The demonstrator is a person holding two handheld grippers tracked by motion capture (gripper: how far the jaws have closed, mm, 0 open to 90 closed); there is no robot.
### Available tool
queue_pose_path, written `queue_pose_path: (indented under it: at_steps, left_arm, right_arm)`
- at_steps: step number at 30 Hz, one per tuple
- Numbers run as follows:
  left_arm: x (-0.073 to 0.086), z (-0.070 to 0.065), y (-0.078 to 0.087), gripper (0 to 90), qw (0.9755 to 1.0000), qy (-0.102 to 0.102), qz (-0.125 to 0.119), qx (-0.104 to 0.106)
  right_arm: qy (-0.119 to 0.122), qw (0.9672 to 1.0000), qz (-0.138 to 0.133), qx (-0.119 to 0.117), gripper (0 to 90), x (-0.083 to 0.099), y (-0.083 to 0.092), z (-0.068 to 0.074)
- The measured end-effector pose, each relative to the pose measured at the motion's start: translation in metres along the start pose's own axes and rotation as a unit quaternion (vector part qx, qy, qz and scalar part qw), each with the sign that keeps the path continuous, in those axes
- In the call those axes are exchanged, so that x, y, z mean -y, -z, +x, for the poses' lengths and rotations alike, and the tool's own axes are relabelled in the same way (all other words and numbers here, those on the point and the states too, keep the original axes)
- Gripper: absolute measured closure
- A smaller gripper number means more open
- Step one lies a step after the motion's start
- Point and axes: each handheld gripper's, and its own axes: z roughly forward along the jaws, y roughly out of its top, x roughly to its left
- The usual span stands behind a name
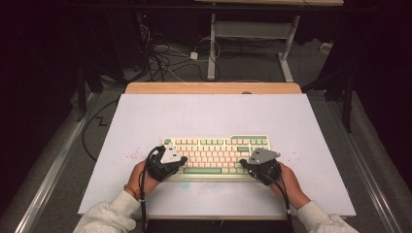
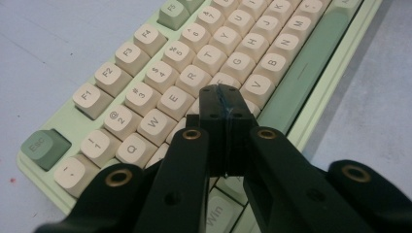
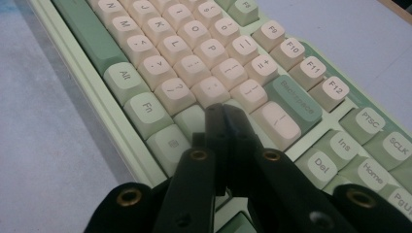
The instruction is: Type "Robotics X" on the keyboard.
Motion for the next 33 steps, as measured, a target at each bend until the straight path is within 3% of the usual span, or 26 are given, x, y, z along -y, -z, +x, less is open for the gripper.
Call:
queue_pose_path:
  at_steps: [16,21,33]
  left_arm:
    - [0.002,-0.001,-0.008,87.7,0.9998,-0.005,0.016,0.004]
    - [0.001,-0.003,-0.006,87.6,0.9997,-0.015,0.021,0.000]
    - [-0.004,-0.005,0.004,87.5,0.9996,-0.025,-0.003,-0.009]
  right_arm:
    - [0.004,1.0000,0.000,0.001,90.0,0.000,0.000,0.000]
    - [0.003,1.0000,0.000,0.001,90.0,0.000,0.001,0.000]
    - [0.007,0.9999,0.001,0.007,90.0,0.000,0.002,0.001]
